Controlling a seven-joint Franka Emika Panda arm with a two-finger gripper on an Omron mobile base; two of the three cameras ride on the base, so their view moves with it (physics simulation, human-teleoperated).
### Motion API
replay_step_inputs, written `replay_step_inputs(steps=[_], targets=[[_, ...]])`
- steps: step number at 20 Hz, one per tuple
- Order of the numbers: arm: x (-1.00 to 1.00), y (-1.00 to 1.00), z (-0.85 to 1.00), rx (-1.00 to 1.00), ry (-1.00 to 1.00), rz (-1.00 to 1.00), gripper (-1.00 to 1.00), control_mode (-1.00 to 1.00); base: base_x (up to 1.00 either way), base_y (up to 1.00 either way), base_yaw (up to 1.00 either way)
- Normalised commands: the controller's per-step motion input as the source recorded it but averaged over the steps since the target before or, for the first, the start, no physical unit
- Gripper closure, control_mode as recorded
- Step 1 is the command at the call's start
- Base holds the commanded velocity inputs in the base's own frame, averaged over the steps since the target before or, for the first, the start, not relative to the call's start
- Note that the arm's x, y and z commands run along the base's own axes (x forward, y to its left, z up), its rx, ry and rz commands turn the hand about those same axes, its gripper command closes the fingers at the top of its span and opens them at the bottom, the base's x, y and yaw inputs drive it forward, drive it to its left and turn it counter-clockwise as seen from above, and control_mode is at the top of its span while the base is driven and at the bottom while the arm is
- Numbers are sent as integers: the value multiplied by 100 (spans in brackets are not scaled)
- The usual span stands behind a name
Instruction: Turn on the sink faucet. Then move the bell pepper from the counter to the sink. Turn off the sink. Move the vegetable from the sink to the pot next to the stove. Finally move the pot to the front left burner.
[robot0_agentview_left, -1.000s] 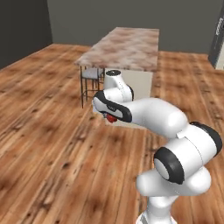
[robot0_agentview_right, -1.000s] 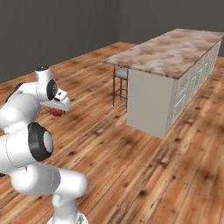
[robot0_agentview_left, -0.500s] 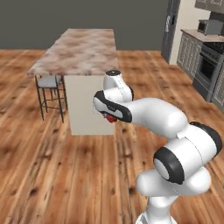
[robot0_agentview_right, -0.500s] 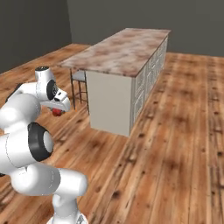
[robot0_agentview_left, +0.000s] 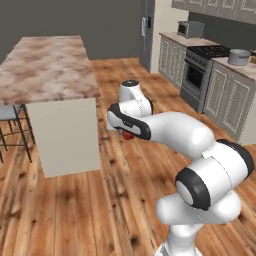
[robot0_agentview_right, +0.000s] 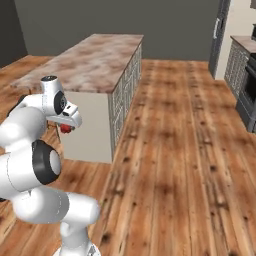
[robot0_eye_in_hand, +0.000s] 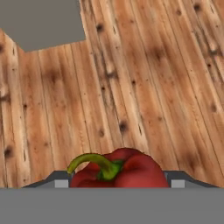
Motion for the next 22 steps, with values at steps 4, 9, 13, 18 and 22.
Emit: replay_step_inputs(steps=[4, 9, 13, 18, 22], targets=[[0, 0, 0, 0, 0, 0, 100, 100, 67, -21, -40], [0, 0, 0, 0, 0, 0, 100, 100, 79, -16, -40], [0, 0, 0, 0, 0, 0, 100, 100, 87, -6, -39], [0, 0, 0, 0, 0, 0, 100, 100, 93, -2, -38], [0, 0, 0, 0, 0, 0, 100, 100, 97, -2, -36]])
